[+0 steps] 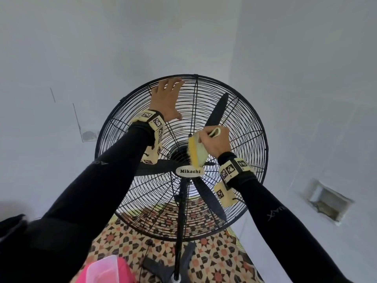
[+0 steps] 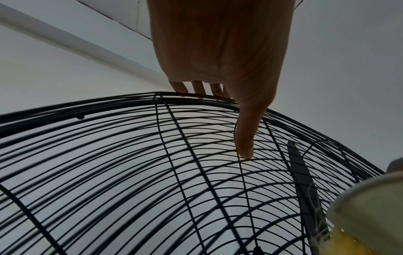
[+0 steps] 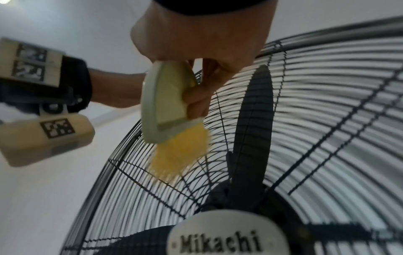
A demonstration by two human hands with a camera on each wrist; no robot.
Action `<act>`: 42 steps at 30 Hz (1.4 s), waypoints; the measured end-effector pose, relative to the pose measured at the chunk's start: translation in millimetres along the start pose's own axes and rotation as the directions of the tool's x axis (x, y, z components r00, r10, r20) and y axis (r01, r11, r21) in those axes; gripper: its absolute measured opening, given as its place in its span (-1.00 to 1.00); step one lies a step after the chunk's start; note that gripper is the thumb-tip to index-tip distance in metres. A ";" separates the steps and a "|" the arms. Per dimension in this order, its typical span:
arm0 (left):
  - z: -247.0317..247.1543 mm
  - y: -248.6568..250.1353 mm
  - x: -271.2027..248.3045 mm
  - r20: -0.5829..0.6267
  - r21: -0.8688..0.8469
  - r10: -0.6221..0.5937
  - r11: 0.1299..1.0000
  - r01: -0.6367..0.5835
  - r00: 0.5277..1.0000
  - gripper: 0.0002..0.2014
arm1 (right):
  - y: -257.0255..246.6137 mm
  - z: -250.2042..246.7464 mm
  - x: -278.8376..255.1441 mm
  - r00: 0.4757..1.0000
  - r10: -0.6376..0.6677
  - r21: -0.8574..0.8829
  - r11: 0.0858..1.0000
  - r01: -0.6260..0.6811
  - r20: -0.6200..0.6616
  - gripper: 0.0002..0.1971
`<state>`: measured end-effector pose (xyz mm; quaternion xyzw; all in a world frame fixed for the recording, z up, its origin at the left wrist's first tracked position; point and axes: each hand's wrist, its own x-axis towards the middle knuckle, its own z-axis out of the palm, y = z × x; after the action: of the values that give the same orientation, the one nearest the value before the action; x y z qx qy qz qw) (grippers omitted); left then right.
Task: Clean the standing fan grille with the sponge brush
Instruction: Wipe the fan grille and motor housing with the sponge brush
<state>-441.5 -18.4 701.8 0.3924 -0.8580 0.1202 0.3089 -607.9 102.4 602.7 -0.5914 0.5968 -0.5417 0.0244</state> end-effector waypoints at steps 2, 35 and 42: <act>-0.3 0.0 -0.8 0.001 0.010 0.000 1.000 0.000 1.000 0.20 | 2.4 7.4 -6.5 0.997 0.038 -0.005 0.999 -0.038 0.066 -0.72; -6.1 2.4 -2.3 0.026 0.020 0.008 1.000 -0.009 1.000 0.20 | 37.3 37.5 -76.6 0.876 -0.465 -0.244 0.841 0.483 0.128 -0.73; -3.7 1.6 -0.1 0.015 0.015 0.011 1.000 -0.011 1.000 0.19 | 10.6 35.6 -52.5 0.894 -0.441 -0.267 0.873 0.407 -0.077 -0.88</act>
<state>-441.1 -15.6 704.7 0.3910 -0.8615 0.1256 0.2987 -575.5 115.8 548.7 -0.6682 0.5147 -0.4950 -0.2086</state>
